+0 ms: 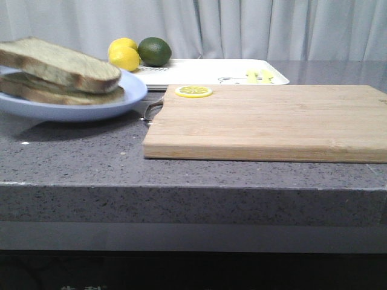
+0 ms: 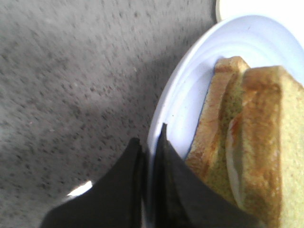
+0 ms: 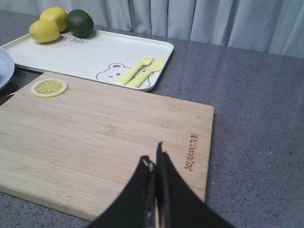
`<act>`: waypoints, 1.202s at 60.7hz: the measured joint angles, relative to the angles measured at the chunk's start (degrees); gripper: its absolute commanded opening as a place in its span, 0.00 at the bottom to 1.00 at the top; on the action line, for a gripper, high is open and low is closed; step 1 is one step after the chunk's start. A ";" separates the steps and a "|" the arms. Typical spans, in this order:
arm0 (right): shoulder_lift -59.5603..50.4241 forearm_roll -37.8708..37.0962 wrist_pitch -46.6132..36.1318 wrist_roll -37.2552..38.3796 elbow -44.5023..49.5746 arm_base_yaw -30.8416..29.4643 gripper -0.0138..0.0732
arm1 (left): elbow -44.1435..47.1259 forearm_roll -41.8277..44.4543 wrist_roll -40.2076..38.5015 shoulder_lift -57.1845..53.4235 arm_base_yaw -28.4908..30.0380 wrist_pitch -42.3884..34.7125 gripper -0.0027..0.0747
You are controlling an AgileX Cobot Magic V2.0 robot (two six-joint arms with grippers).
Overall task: Place bread and move sandwich to tray
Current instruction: 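Grasp the blue plate rim with the left gripper and lift it, then carry the plate onto the white tray and lower it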
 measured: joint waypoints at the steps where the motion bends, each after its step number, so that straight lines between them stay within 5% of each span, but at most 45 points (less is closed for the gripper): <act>1: 0.00 0.00 0.00 0.00 0.00 0.00 0.03 | -0.51 -0.29 0.12 0.04 0.32 0.25 0.01; 23: 0.00 0.12 -0.10 0.00 0.08 0.00 0.03 | -15.03 -2.58 0.54 3.45 -1.79 2.80 0.01; 51: 0.00 0.12 -0.22 0.00 0.08 0.00 0.03 | -63.29 -3.09 -15.25 37.03 -10.85 13.79 0.01; 73: 0.00 0.46 -0.65 0.00 0.08 0.00 0.03 | -79.46 -2.99 -18.95 50.75 -14.97 16.04 0.01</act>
